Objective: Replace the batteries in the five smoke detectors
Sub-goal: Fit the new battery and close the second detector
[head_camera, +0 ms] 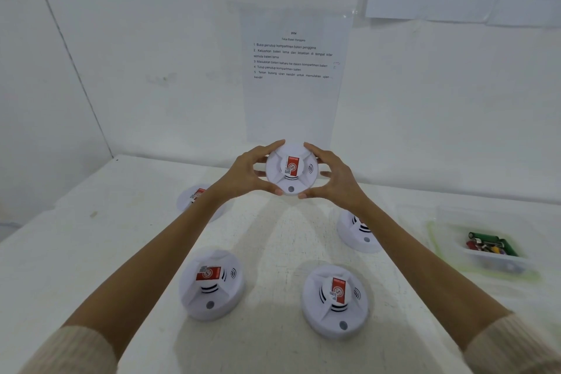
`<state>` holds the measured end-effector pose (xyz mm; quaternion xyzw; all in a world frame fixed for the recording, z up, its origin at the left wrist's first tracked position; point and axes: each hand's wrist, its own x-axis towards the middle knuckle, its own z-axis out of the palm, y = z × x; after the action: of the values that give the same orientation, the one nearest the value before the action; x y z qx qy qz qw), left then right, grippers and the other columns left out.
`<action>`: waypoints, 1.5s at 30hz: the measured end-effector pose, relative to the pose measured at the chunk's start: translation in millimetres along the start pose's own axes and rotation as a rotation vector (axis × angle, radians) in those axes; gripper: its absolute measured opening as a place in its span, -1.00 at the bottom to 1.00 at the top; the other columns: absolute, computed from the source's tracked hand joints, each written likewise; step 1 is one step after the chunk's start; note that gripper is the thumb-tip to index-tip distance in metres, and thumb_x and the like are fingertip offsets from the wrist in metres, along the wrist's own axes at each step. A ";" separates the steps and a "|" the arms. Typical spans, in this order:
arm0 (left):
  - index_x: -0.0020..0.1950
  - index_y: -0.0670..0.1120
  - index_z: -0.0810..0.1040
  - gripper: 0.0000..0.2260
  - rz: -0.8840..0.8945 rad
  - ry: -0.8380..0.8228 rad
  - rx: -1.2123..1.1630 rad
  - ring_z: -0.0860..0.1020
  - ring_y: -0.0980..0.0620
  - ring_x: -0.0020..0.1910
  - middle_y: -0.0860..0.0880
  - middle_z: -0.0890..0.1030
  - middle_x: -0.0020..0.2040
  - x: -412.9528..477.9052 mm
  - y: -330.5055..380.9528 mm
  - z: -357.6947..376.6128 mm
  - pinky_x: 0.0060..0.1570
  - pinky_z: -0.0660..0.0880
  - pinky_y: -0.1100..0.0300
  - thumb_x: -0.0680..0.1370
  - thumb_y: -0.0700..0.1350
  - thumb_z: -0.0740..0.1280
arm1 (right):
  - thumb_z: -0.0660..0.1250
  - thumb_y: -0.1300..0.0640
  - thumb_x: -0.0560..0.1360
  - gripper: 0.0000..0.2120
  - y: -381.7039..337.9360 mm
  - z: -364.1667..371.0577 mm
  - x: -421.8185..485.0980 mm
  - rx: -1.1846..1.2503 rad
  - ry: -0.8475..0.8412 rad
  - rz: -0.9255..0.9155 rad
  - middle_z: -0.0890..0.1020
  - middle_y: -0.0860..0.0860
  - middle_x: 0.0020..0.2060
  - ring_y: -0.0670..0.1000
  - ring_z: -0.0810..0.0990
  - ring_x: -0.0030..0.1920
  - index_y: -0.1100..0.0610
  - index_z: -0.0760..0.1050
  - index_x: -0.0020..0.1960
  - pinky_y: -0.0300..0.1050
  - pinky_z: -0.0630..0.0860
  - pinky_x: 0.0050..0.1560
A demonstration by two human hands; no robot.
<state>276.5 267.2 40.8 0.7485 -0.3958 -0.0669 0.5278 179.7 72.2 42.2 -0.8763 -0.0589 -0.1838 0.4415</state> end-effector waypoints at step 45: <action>0.35 0.06 0.33 -0.26 -0.029 -0.005 0.021 0.50 0.14 0.11 0.00 0.45 0.26 -7.3 6.8 -4.9 -0.08 0.53 0.41 0.27 -0.30 0.55 | 0.61 0.10 0.16 -0.10 -3.3 1.6 -5.1 -0.081 0.008 -0.017 0.45 -0.06 0.24 -0.09 0.38 0.15 0.01 0.27 0.40 -0.16 0.30 0.22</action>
<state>270.6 274.8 46.3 0.7595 -0.3869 -0.0720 0.5179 174.5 75.8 41.9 -0.8922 -0.0572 -0.1933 0.4042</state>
